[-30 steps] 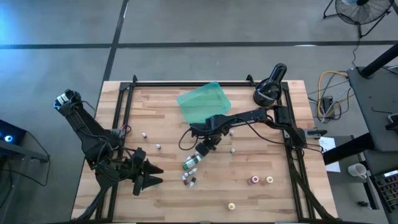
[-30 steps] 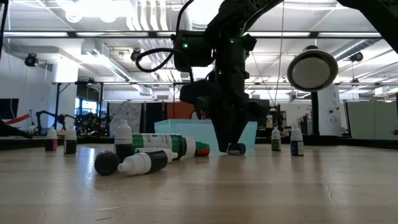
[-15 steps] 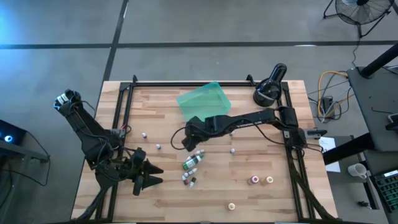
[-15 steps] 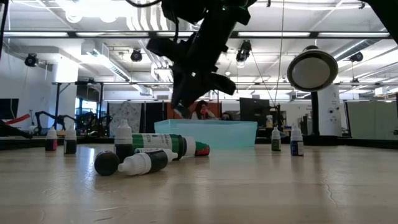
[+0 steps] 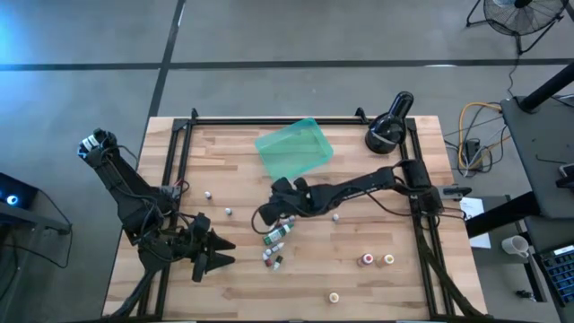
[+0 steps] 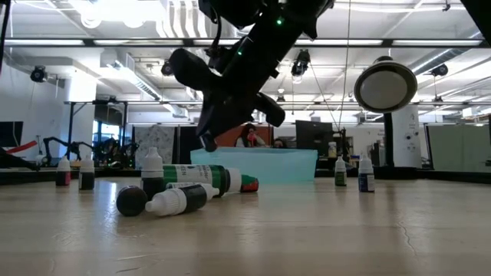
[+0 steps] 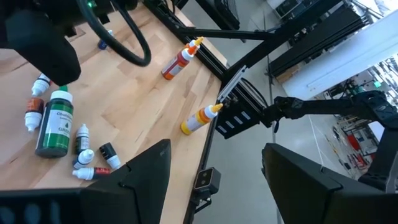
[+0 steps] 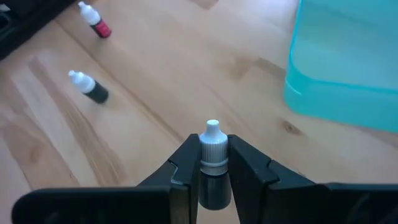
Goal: Pick & Place food coloring
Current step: Adjust the yellow small food coloring bottle
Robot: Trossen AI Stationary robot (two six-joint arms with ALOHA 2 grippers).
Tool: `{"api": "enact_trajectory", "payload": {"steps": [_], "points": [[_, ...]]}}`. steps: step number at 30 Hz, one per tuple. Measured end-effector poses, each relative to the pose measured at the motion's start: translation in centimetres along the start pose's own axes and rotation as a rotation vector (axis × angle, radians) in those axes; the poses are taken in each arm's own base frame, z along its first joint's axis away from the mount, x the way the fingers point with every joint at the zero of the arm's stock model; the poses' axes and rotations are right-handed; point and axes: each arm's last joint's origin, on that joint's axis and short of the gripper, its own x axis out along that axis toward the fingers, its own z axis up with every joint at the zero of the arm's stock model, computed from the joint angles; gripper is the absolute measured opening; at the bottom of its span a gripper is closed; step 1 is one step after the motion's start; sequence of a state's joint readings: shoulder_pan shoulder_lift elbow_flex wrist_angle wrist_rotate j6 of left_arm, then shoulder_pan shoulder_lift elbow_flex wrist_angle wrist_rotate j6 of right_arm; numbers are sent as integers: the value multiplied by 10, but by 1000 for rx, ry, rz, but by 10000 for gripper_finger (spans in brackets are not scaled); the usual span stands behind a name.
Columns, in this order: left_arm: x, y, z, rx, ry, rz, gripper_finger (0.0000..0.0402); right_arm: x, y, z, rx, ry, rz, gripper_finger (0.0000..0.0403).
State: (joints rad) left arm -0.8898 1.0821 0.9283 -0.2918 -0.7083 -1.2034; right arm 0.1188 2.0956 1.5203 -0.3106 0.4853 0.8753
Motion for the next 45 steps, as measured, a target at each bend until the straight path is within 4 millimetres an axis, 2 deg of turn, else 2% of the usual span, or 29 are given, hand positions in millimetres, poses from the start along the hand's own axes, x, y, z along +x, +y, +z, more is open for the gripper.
{"api": "enact_trajectory", "payload": {"steps": [5, 10, 14, 18, 28, 32, 37, 41, 45], "points": [[0, 3, -1, 10, 9, 22, 225, 7, -10, -9, 104, 59, -3, 56], [0, 6, -2, -6, 18, 51, 225, 19, -25, -34, 201, 183, -24, 56], [0, 6, -2, -8, 18, 51, 225, 20, -29, -37, 225, 189, -30, 57], [0, 6, -2, -8, 18, 51, 225, 22, -32, -34, 236, 216, -20, 70], [0, 6, -2, -13, 18, 51, 225, 36, -51, -12, 318, 386, 53, 151], [0, 6, -2, -16, 18, 51, 225, 35, -47, 7, 259, 456, 140, 169], [0, 6, -2, -18, 17, 48, 225, 17, -38, 35, 79, 481, 40, 171], [0, 6, -2, -19, 17, 48, 225, 17, -34, 43, -24, 539, -29, 171], [0, 6, -2, -18, 17, 49, 225, 11, -16, 44, -271, 540, 50, 171]]}}
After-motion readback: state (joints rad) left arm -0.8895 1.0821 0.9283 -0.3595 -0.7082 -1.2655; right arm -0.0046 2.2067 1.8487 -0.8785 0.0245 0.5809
